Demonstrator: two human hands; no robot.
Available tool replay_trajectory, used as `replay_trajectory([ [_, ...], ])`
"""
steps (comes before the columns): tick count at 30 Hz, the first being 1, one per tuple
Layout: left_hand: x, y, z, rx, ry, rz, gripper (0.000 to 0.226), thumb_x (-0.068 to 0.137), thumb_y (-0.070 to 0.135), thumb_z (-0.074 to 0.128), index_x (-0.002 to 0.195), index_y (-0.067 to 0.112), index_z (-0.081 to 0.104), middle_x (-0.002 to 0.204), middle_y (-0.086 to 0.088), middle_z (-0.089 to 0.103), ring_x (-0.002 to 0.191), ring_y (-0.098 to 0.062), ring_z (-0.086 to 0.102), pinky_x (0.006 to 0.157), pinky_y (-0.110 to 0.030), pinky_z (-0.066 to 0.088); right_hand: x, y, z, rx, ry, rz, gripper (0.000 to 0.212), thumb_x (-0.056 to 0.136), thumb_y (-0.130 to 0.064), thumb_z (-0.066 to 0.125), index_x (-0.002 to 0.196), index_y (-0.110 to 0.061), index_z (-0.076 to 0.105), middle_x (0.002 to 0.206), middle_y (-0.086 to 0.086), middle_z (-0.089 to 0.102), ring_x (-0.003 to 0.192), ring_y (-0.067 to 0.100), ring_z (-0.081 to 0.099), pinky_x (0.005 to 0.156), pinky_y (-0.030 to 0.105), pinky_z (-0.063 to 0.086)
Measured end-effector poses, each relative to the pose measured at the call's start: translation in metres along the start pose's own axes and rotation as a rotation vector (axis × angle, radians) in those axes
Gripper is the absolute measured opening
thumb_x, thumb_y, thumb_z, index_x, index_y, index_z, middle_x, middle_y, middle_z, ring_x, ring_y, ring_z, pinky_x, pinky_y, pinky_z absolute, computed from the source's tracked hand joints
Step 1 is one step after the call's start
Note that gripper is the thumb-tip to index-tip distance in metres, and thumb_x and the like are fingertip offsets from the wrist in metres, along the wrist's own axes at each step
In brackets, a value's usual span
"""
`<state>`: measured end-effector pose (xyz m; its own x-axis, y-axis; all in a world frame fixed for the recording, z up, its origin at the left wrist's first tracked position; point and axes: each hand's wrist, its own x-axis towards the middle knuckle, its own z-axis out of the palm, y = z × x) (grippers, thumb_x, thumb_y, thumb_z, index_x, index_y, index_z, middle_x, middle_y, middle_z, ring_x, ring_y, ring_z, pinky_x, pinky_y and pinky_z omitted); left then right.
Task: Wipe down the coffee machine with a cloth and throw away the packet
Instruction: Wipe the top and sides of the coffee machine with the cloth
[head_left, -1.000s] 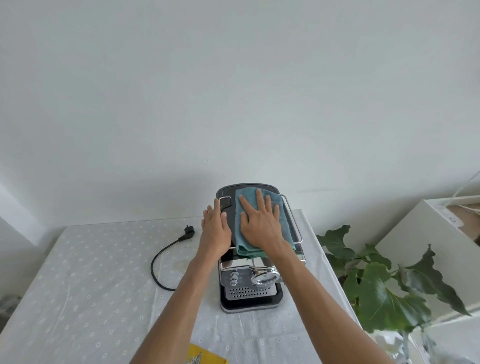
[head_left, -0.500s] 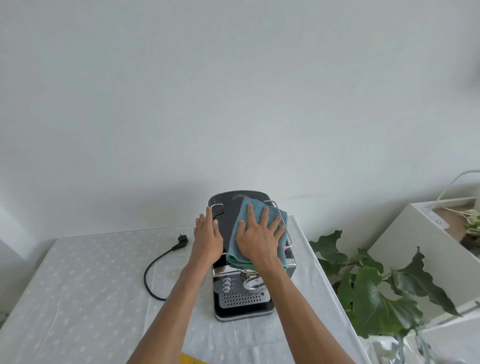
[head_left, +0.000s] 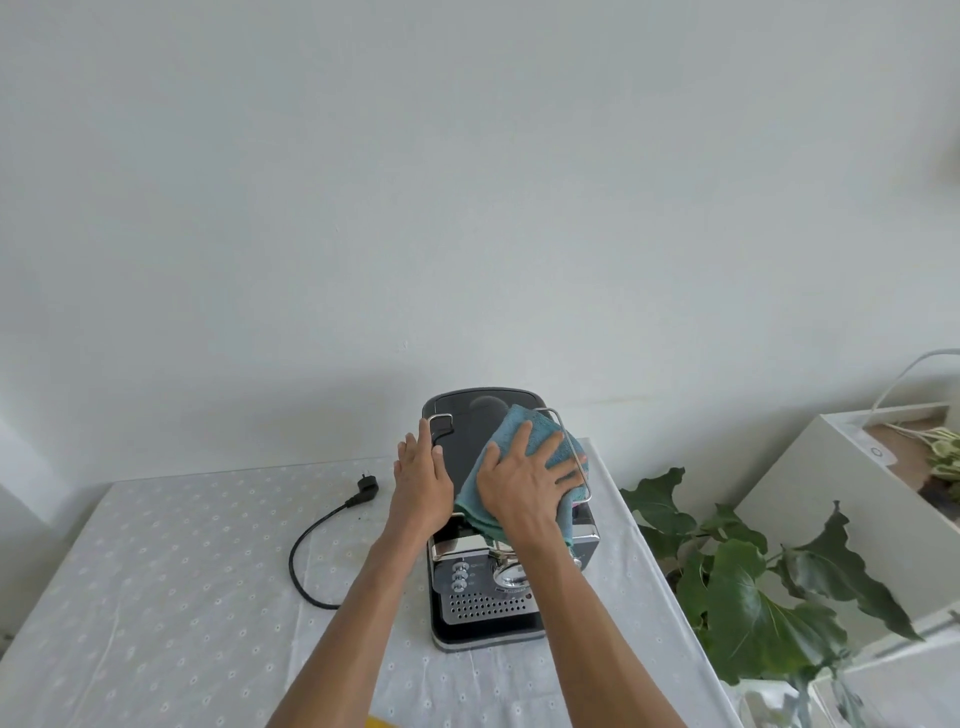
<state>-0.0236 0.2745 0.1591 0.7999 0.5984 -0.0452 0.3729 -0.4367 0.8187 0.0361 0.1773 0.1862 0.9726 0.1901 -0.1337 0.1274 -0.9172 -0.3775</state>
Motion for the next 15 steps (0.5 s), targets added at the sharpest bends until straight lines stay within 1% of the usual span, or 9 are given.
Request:
replay_trajectory([
  [3, 0.001, -0.003, 0.000, -0.006, -0.005, -0.001, 0.053, 0.108, 0.026, 0.018, 0.158, 0.021, 0.003, 0.165, -0.013, 0.007, 0.153, -0.025, -0.003, 0.125, -0.041, 0.003, 0.005, -0.005, -0.001, 0.040, 0.010, 0.057, 0.068, 0.103, -0.049, 0.019, 0.162, -0.018, 0.004, 0.167, 0.023, -0.002, 0.146, 0.059, -0.010, 0.118, 0.068, -0.006],
  [9, 0.001, -0.003, 0.000, -0.029, -0.014, 0.011, 0.053, 0.108, 0.026, 0.018, 0.158, 0.021, 0.002, 0.165, -0.013, 0.006, 0.153, -0.026, -0.004, 0.125, -0.042, 0.003, 0.012, -0.003, -0.006, 0.097, 0.004, 0.100, 0.069, 0.102, -0.049, 0.020, 0.162, -0.019, 0.004, 0.167, 0.023, -0.004, 0.149, 0.054, -0.012, 0.118, 0.065, -0.010],
  [12, 0.001, -0.005, 0.000, -0.045, -0.015, 0.013, 0.053, 0.108, 0.027, 0.018, 0.158, 0.021, 0.002, 0.165, -0.012, 0.007, 0.153, -0.026, -0.004, 0.125, -0.041, 0.003, 0.004, -0.001, -0.004, 0.074, 0.007, 0.059, 0.070, 0.103, -0.051, 0.020, 0.162, -0.018, 0.004, 0.167, 0.023, -0.002, 0.150, 0.053, -0.008, 0.120, 0.064, -0.006],
  [15, -0.001, -0.005, -0.001, -0.063, -0.016, 0.014, 0.053, 0.107, 0.028, 0.018, 0.158, 0.022, 0.002, 0.165, -0.011, 0.006, 0.153, -0.024, -0.004, 0.124, -0.040, 0.002, -0.010, 0.004, 0.002, -0.015, 0.021, -0.059, 0.071, 0.103, -0.053, 0.023, 0.162, -0.018, 0.002, 0.166, 0.026, -0.003, 0.149, 0.055, -0.005, 0.120, 0.063, -0.002],
])
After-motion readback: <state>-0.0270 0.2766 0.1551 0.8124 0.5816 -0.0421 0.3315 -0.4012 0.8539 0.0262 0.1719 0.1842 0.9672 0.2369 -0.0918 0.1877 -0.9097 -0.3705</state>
